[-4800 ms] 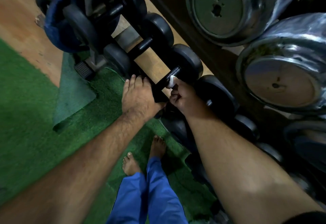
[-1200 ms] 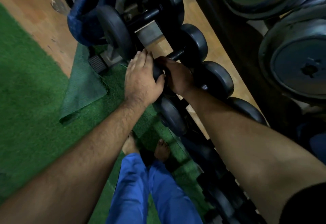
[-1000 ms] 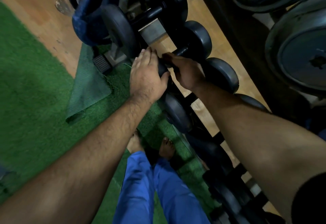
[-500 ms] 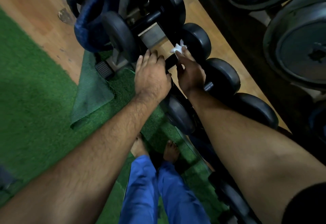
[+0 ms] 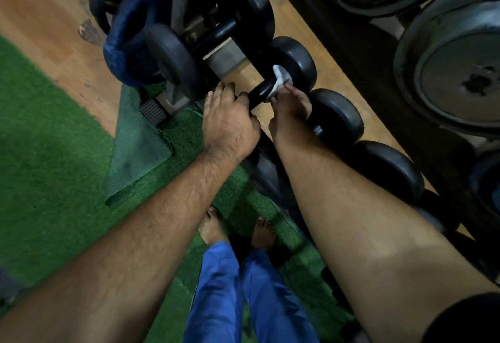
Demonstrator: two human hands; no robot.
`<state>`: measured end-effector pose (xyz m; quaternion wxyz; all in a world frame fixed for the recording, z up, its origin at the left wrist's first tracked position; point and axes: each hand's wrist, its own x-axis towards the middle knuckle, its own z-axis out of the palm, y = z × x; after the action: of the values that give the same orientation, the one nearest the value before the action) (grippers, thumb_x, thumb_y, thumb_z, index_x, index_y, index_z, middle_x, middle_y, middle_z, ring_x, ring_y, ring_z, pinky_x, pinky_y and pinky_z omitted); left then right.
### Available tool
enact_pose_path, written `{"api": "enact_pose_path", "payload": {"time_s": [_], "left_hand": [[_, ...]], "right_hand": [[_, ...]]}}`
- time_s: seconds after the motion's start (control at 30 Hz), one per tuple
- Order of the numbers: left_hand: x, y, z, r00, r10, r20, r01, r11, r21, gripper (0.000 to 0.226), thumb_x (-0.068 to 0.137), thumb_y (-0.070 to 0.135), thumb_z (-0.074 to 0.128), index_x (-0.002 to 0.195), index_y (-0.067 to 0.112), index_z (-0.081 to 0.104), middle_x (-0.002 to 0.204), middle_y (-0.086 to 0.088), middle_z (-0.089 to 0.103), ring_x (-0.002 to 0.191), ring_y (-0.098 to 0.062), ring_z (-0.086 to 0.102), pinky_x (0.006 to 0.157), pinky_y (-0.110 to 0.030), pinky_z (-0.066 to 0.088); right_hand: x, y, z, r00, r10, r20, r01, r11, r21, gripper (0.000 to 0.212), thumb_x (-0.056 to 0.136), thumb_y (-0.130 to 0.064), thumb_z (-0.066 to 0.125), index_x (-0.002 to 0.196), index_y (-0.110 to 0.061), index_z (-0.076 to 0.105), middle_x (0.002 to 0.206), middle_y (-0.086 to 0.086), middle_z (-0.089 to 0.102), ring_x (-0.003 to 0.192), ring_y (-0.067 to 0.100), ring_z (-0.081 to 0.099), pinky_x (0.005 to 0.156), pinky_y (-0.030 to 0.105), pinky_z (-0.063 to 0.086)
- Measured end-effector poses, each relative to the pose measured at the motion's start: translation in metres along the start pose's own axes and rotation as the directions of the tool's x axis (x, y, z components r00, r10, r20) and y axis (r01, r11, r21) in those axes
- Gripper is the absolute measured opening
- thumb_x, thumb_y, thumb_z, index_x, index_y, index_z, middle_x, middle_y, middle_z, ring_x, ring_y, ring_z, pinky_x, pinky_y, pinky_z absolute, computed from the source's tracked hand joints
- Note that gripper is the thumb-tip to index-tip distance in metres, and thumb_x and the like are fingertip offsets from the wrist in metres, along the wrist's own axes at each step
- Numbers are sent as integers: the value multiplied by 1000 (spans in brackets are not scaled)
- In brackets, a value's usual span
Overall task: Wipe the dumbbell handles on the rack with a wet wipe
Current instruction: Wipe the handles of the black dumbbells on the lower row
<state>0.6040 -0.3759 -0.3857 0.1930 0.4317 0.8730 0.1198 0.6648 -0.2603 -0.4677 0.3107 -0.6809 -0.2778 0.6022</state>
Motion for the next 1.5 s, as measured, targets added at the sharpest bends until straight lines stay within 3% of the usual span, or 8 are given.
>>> {"api": "enact_pose_path", "payload": {"time_s": [0.17, 0.47, 0.6, 0.97, 1.1, 1.27, 1.4, 1.5], "left_hand": [[0, -2, 0, 1000, 29, -4, -29, 1000, -1, 46, 85, 27, 59, 128, 8, 56, 147, -17, 41, 146, -29, 24, 123, -42, 13], [-2, -4, 1, 999, 37, -8, -37, 999, 1, 47, 88, 28, 58, 131, 10, 54, 151, -17, 37, 147, -29, 22, 123, -42, 13], [-1, -6, 4, 998, 60, -9, -60, 998, 2, 50, 89, 29, 59, 134, 10, 52, 151, -16, 37, 147, -29, 22, 123, -43, 14], [-3, -10, 5, 996, 89, -14, -89, 996, 24, 49, 90, 29, 58, 134, 9, 52, 151, -16, 37, 147, -31, 23, 122, -44, 15], [-4, -10, 7, 995, 97, -27, -97, 995, 24, 48, 90, 29, 57, 133, 9, 52, 150, -17, 38, 146, -32, 23, 122, -46, 16], [-4, -10, 8, 996, 93, -20, -92, 995, 28, 51, 91, 31, 54, 136, 9, 49, 151, -17, 36, 147, -32, 21, 122, -45, 14], [-5, -13, 8, 993, 114, -33, -112, 993, 36, 48, 92, 31, 55, 134, 9, 51, 150, -17, 38, 146, -32, 23, 122, -45, 15], [-5, -12, 8, 993, 114, -32, -113, 993, 33, 48, 91, 30, 54, 134, 8, 51, 151, -18, 37, 147, -32, 22, 122, -46, 15]], "right_hand": [[6, -3, -9, 954, 167, 249, -129, 978, -164, 9, 98, -25, 57, 90, -19, 59, 80, -7, 59, 61, 1, 59, 57, 18, 48], [-6, -13, 7, 945, 324, 36, -322, 945, -61, 28, 92, -31, 68, 78, -8, 61, 57, 4, 51, 32, 8, 47, 40, 18, 42], [-4, -14, 14, 970, 242, 22, -242, 970, 2, 26, 90, -30, 72, 78, -8, 64, 88, 18, 71, 86, 29, 73, 76, 39, 60], [-15, -15, 0, 933, 317, 169, -315, 948, -38, 25, 102, -25, 47, 80, -15, 55, 62, 4, 56, 39, 9, 52, 40, 17, 39], [-7, -10, 2, 935, 309, 175, -317, 948, 21, 27, 100, -25, 48, 89, -10, 66, 96, 16, 68, 78, 26, 64, 71, 31, 56], [-17, -2, -4, 897, 346, 273, -368, 929, 30, 23, 99, -14, 44, 90, -7, 64, 72, 10, 65, 70, 24, 62, 64, 30, 53], [-8, -8, 1, 927, 270, 261, -307, 945, 115, 19, 101, -26, 53, 103, -11, 64, 96, 10, 69, 86, 24, 66, 88, 38, 56], [-9, -1, -2, 893, 327, 308, -346, 938, 5, 36, 101, -41, 50, 118, -13, 65, 99, 4, 70, 93, 23, 66, 73, 31, 54]]}}
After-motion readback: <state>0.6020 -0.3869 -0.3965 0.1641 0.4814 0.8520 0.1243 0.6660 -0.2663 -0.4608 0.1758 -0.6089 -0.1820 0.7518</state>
